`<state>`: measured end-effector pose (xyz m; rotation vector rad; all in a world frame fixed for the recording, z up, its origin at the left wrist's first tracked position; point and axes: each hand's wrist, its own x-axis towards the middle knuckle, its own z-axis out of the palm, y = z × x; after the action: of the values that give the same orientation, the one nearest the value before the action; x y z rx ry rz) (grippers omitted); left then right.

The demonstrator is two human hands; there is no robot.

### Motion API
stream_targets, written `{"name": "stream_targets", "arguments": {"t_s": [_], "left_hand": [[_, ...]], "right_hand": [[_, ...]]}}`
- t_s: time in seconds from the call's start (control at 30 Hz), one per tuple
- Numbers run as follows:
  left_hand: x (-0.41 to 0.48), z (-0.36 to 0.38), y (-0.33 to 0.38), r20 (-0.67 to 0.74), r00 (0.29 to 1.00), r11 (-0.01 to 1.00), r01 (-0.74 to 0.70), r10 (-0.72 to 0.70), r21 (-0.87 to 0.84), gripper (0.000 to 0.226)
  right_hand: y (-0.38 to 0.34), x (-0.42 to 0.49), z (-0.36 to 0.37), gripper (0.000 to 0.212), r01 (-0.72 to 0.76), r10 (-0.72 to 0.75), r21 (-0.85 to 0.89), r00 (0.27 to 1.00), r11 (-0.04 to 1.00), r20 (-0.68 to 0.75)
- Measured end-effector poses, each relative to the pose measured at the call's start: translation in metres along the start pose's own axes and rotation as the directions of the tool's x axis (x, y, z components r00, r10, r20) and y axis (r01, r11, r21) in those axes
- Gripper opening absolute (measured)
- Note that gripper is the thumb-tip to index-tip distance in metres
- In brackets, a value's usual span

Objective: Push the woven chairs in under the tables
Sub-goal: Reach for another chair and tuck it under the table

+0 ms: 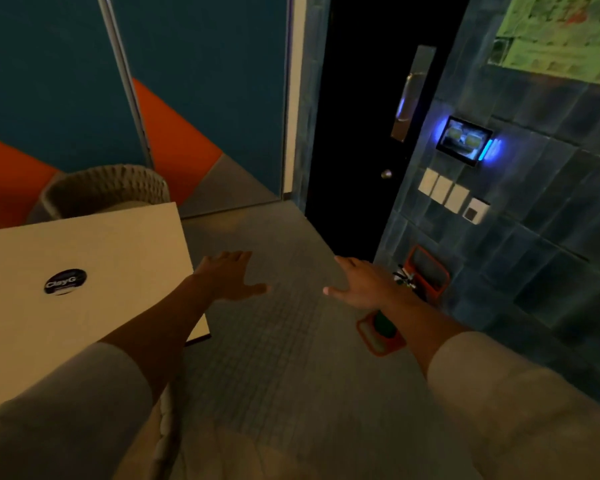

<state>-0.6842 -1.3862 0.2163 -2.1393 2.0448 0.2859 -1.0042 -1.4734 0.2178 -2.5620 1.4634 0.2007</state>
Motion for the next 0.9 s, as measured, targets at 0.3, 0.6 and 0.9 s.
{"name": "stream_targets", "arguments": {"t_s": [0.3, 0.6, 0.9], "left_hand": [[0.143, -0.001, -0.040, 0.041, 0.994, 0.974, 0.112, -0.105, -0.199, 0.123], [0.295, -0.022, -0.117, 0.075, 0.974, 0.944, 0.228, -0.216, -0.240, 0.147], [0.428, -0.037, -0.168, 0.161, 0.941, 0.899, 0.334, -0.298, -0.285, 0.124]], "right_hand": [[0.029, 0.160, -0.029, 0.111, 0.101, -0.099, -0.054, 0.994, 0.993, 0.048], [0.045, 0.356, -0.088, 0.096, 0.175, -0.167, -0.122, 0.983, 0.977, 0.073], [0.065, 0.554, -0.081, 0.095, 0.252, -0.246, -0.005, 0.947, 0.968, 0.209]]}}
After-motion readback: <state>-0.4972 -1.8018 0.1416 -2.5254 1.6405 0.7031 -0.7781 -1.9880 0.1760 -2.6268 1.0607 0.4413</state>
